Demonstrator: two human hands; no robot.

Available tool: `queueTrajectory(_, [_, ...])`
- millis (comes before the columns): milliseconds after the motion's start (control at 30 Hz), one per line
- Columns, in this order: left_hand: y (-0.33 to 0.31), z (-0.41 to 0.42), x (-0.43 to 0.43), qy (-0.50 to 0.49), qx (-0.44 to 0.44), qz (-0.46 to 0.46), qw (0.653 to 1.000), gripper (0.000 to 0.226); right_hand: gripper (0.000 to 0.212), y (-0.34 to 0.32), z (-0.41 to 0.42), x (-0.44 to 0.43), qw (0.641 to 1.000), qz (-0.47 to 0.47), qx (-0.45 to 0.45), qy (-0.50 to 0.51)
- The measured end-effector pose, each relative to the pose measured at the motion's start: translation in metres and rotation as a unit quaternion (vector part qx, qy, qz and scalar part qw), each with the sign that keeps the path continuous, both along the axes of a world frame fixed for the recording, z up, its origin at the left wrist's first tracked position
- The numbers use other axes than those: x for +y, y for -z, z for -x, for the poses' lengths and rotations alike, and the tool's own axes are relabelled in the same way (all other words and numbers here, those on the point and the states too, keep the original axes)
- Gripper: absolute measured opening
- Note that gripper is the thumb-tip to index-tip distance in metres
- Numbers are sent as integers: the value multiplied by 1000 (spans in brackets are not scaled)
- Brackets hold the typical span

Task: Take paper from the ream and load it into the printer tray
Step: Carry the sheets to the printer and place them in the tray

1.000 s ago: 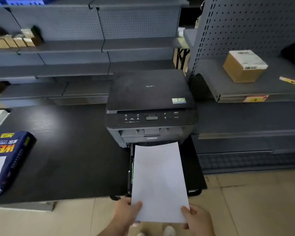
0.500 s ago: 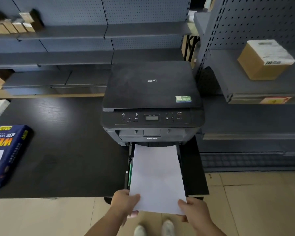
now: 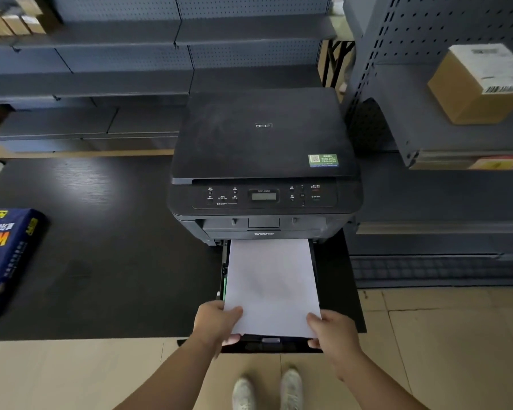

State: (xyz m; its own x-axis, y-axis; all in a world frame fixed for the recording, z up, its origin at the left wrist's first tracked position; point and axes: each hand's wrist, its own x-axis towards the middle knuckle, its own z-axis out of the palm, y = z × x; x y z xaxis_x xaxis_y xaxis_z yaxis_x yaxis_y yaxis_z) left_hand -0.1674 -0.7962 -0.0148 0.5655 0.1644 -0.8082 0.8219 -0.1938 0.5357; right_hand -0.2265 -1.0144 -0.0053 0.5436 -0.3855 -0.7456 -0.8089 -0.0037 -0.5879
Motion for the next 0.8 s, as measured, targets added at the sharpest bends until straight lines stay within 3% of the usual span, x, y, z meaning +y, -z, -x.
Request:
queueTrajectory(467, [33,-35,-15,9,4,-30,1000,8,8,44,-47,-8,999,23,29,-7])
queueTrajectory(600, [39,-30,-14,26,-9,-83,996,11,10,47,-47,-6,998,36,45,-11])
queueTrajectory(667, [39,-28,-13,55,-19,-117,991,15,10,46,-47,-6,997,54,45,-35])
queueTrajectory(800, [35,-26,-14,129,-48,-189,972,20,34,48,-45,-7,971,165,17,-172])
